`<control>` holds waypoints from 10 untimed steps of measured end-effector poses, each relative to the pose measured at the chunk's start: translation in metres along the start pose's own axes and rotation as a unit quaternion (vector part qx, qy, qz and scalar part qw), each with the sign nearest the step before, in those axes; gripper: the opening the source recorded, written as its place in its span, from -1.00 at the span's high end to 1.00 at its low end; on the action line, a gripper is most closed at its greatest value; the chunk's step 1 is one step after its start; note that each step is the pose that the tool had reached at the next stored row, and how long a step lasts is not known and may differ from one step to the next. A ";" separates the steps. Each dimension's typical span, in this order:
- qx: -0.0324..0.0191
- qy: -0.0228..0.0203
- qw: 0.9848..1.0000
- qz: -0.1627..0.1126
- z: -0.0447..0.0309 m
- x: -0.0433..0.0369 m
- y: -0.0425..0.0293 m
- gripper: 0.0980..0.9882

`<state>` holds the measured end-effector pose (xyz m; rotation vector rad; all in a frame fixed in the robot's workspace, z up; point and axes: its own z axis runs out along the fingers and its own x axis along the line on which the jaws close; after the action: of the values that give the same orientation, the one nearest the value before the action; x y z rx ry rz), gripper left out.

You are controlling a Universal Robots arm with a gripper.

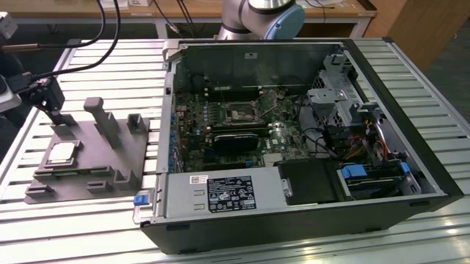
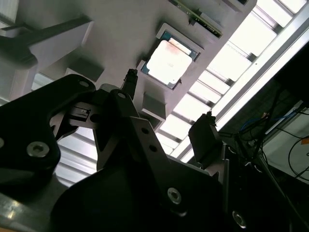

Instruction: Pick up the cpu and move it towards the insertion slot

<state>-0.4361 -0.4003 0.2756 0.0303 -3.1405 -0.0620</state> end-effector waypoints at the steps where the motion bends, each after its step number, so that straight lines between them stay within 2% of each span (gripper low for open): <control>1: 0.000 0.000 1.000 0.000 0.0003 0.0000 0.0000 -0.37; 10: 0.000 0.000 1.000 0.000 0.0033 0.0000 -0.0001 -0.37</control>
<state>-0.4361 -0.4003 0.2724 0.0303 -3.1405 -0.0620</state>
